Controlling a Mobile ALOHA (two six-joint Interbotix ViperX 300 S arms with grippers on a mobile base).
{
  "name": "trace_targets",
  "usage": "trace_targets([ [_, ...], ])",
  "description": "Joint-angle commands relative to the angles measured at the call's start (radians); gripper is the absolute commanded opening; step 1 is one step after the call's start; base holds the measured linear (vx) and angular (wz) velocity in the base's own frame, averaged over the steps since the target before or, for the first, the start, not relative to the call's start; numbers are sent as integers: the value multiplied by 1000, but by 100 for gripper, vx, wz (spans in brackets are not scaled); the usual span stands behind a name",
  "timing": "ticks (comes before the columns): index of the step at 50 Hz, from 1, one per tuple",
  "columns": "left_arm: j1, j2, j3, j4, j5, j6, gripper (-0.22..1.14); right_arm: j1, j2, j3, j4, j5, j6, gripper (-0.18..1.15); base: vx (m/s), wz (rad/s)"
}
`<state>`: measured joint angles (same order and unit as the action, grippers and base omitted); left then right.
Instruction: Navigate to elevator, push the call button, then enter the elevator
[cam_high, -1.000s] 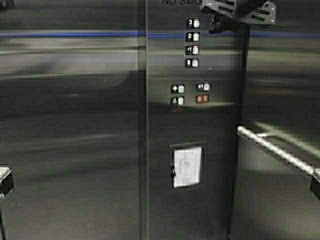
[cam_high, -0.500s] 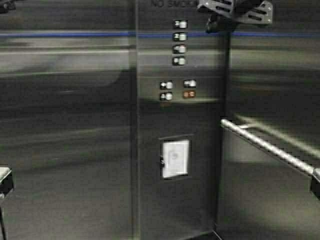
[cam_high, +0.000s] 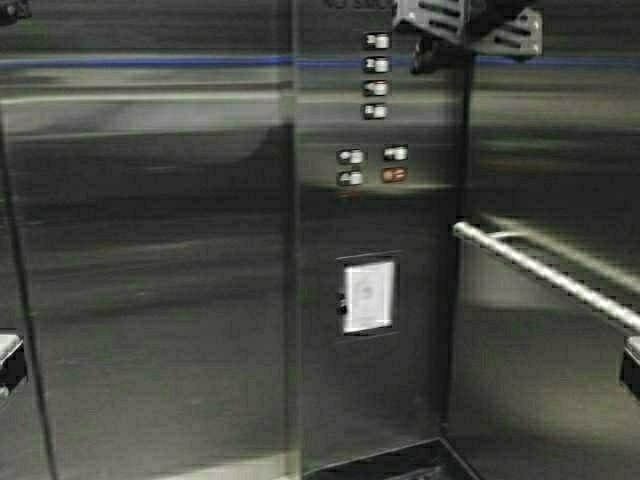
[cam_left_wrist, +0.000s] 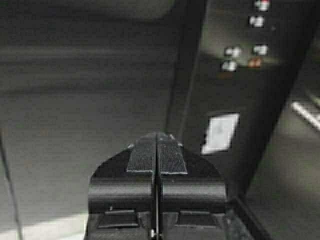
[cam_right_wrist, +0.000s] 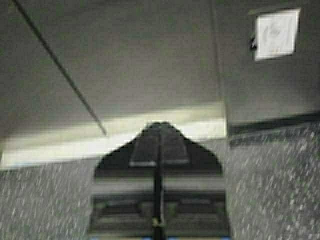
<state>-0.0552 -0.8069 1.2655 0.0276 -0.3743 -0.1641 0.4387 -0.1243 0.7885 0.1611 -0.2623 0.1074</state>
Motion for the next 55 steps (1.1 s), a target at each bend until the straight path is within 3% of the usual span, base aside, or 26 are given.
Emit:
trace_targets([
  [1, 2, 5, -21, -2, -8, -2, 2, 5, 6, -18, -2, -8, 2, 6, -8, 13],
  [55, 2, 2, -18, -3, -8, -14, 2, 34, 15, -12, -2, -8, 2, 6, -8, 27],
])
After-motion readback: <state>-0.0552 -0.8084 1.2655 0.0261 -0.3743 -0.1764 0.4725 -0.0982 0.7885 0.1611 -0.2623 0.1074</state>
